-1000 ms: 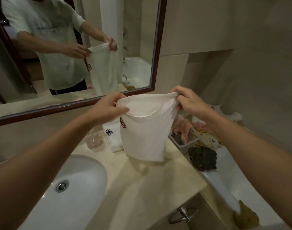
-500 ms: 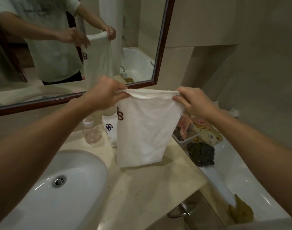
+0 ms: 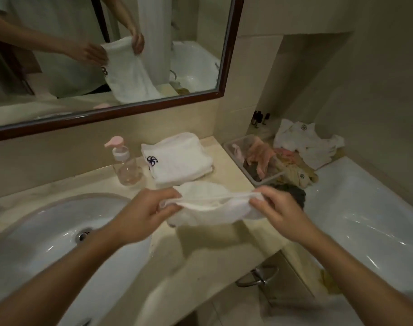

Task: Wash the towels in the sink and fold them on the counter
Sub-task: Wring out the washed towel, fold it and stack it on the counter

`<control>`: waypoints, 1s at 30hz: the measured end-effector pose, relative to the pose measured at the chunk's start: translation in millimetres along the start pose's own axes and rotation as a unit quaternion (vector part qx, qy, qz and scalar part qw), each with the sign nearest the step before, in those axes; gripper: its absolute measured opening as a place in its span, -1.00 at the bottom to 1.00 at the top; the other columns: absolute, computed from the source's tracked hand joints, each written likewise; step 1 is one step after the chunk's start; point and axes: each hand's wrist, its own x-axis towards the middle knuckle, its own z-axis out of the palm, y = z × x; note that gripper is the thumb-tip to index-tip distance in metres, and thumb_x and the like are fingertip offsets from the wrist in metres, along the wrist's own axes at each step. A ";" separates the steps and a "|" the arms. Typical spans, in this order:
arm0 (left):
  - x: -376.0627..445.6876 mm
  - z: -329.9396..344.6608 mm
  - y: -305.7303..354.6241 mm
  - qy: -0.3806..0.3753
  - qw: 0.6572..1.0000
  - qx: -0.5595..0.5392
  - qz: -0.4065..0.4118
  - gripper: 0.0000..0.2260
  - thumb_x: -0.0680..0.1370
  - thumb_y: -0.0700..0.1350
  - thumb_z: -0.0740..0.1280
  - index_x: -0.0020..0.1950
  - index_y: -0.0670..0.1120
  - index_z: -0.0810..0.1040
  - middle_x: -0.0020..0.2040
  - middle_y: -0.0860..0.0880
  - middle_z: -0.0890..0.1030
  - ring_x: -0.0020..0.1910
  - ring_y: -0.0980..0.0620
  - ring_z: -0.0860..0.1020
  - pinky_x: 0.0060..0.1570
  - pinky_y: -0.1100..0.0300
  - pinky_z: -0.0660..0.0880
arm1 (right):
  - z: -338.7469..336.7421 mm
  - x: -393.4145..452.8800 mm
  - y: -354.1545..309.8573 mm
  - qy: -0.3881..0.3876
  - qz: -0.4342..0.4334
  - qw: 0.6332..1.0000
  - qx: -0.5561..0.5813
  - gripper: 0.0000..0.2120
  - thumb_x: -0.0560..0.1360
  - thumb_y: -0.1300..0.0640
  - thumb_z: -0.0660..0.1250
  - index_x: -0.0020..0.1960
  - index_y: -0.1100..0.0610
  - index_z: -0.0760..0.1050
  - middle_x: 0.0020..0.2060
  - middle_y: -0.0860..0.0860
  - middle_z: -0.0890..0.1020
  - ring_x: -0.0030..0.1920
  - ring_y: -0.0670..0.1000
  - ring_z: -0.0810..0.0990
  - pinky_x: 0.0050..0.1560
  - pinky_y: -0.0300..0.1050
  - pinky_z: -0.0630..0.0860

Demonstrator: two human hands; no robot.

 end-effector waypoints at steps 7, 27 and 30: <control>-23.4 61.3 -52.4 -0.059 0.977 -0.124 -0.162 -0.88 0.57 0.02 0.35 0.03 0.06 0.66 -0.07 0.14 0.67 -0.07 0.15 0.62 -0.07 0.20 0.53 | 63.4 -21.4 52.8 -0.033 0.160 0.976 0.141 -0.90 0.54 0.18 0.44 -0.01 0.01 0.58 -0.14 -0.11 0.64 -0.09 -0.10 0.60 -0.07 -0.16 0.49; 80.5 125.2 -143.3 0.045 0.852 -0.095 -0.512 -0.53 0.43 0.18 0.45 -0.04 -0.25 0.57 -0.15 -0.15 0.66 -0.11 -0.16 0.64 0.01 -0.08 0.58 | 155.5 84.8 105.7 0.031 0.511 0.858 0.047 -0.16 0.42 -0.26 0.47 0.45 0.27 0.31 0.35 0.20 0.49 0.35 0.23 0.48 0.35 0.09 0.43; 87.1 118.5 -131.7 0.028 0.865 -0.153 -0.477 -0.68 0.56 0.07 0.35 0.00 -0.20 0.59 -0.11 -0.15 0.66 -0.10 -0.15 0.63 0.00 0.00 0.57 | 147.0 94.3 101.8 0.032 0.470 0.882 0.037 -0.28 0.49 -0.19 0.42 0.45 0.26 0.36 0.36 0.20 0.50 0.35 0.25 0.48 0.37 0.07 0.41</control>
